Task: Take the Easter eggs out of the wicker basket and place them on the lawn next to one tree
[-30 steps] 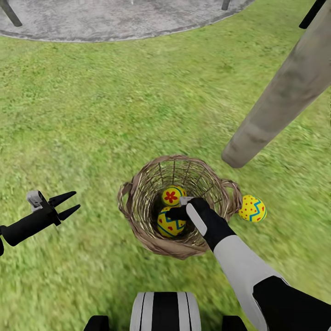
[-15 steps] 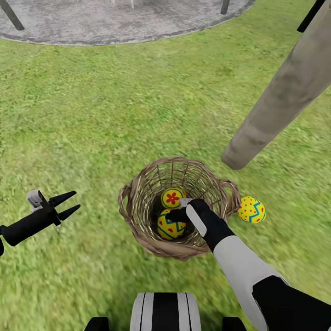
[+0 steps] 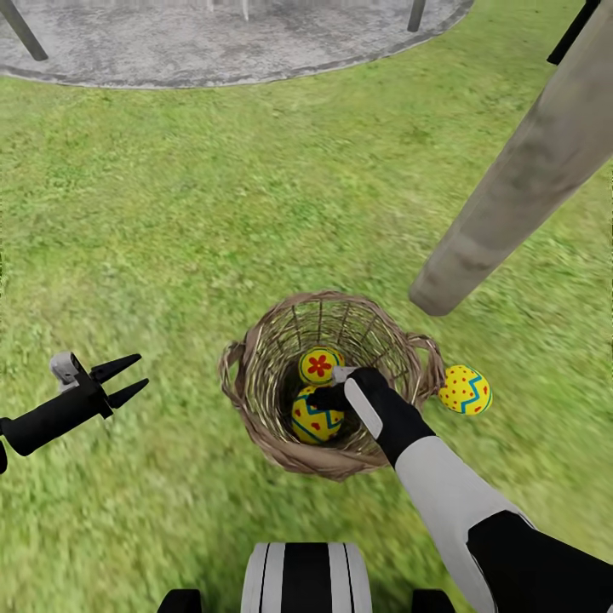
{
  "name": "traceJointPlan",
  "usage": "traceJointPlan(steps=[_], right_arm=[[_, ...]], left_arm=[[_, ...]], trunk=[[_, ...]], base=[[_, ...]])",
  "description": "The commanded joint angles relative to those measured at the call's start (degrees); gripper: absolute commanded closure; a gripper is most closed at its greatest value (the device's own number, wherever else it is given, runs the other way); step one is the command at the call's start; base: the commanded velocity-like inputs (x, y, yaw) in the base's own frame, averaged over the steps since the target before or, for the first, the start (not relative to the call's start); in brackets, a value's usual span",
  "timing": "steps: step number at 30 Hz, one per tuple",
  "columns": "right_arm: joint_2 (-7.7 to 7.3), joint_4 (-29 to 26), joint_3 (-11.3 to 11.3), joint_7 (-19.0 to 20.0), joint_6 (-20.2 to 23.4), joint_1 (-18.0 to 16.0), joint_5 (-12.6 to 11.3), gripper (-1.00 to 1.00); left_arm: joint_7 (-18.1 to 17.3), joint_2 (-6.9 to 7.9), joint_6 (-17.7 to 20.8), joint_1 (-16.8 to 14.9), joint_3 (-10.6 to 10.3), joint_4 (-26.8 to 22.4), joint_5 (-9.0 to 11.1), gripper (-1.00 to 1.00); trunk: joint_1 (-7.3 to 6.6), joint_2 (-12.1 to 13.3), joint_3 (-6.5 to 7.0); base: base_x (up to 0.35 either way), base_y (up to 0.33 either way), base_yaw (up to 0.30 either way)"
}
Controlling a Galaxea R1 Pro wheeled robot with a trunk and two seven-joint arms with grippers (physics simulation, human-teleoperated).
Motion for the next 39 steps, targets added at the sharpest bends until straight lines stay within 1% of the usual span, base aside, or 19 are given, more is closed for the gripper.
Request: traceJointPlan(steps=[1, 3, 25, 27, 32, 34, 39], right_arm=[[-0.03, -0.07, 0.16, -0.55, 0.15, -0.03, -0.45, 1.0], [-0.04, -0.07, 0.16, -0.55, 0.15, -0.03, -0.45, 1.0], [0.05, -0.07, 0.16, -0.55, 0.15, -0.03, -0.59, 1.0], [0.02, -0.07, 0.16, -0.55, 0.15, -0.03, -0.62, 1.0], [0.01, -0.07, 0.16, -0.55, 0.15, -0.03, -0.62, 1.0], [0.03, -0.07, 0.16, -0.55, 0.19, -0.03, -0.62, 1.0], [0.04, -0.07, 0.16, -0.55, 0.24, -0.03, -0.7, 1.0]], left_arm=[[-0.3, -0.04, 0.25, -0.03, 0.06, 0.03, -0.3, -1.0], [-0.29, -0.08, 0.25, -0.03, 0.06, 0.03, -0.3, -1.0], [-0.33, -0.12, 0.25, -0.03, 0.14, 0.28, -0.19, -1.0], [-0.31, -0.14, 0.23, -0.03, 0.09, 0.09, -0.28, -1.0], [-0.37, -0.1, 0.25, -0.03, 0.11, -0.04, -0.22, -1.0], [-0.37, -0.1, 0.25, -0.03, 0.07, -0.33, -0.22, -1.0], [-0.37, -0.13, 0.25, -0.03, 0.06, -0.41, -0.22, -1.0]], trunk=[[-0.03, 0.0, 0.2], [-0.08, 0.03, 0.64], [-0.08, 0.03, 0.64], [-0.13, 0.06, 1.08], [-0.13, 0.06, 1.08], [-0.19, 0.08, 1.53], [-0.19, 0.08, 1.53]], base=[[0.0, 0.0, 0.0], [0.0, 0.0, 0.0], [0.0, 0.0, 0.0], [0.0, 0.0, 0.0], [0.0, 0.0, 0.0], [0.0, 0.0, 0.0], [0.0, 0.0, 0.0]])
